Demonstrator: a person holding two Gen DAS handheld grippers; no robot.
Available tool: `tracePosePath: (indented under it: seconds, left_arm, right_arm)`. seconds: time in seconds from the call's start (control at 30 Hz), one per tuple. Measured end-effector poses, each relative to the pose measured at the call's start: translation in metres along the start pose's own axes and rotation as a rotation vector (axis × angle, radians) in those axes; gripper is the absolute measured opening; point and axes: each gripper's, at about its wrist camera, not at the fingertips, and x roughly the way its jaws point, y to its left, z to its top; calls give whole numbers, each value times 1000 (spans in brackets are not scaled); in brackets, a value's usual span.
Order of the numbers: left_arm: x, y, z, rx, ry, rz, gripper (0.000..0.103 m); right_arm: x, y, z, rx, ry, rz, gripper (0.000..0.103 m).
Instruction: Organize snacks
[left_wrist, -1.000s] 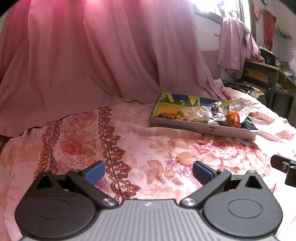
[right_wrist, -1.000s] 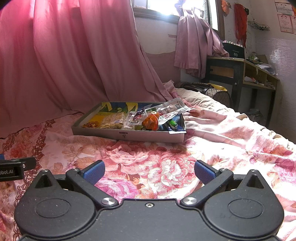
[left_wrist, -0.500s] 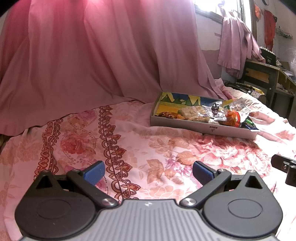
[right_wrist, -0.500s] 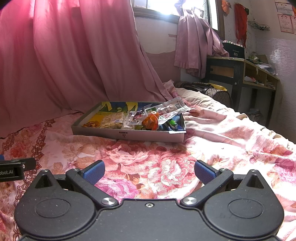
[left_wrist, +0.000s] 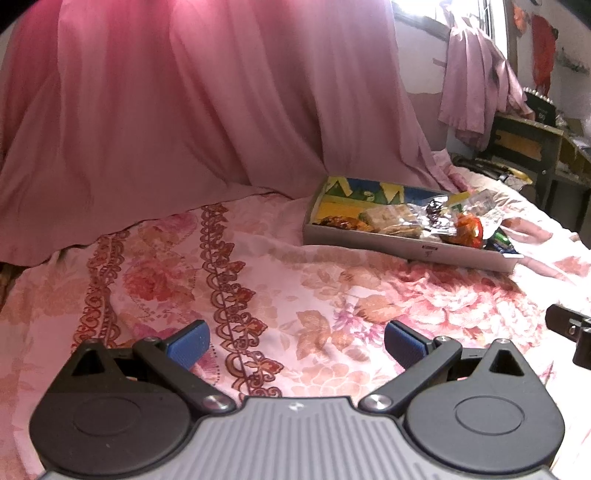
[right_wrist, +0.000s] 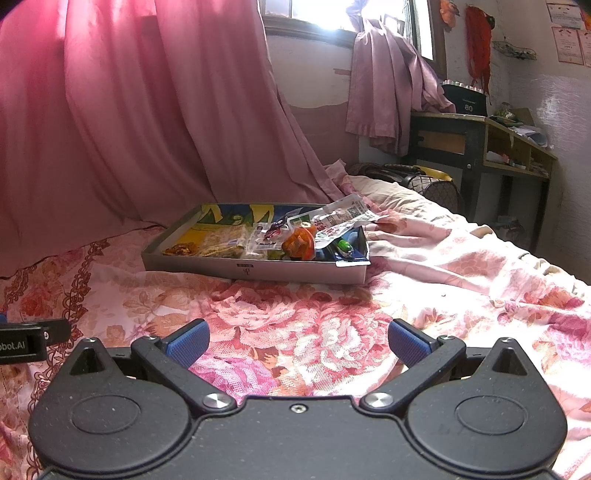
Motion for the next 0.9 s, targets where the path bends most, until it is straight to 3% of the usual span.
tracePosePath:
  seconds: [0.9]
  left_arm:
    - [0, -1, 2, 4, 30, 26, 102]
  right_arm:
    - [1, -1, -1, -2, 4, 0, 102]
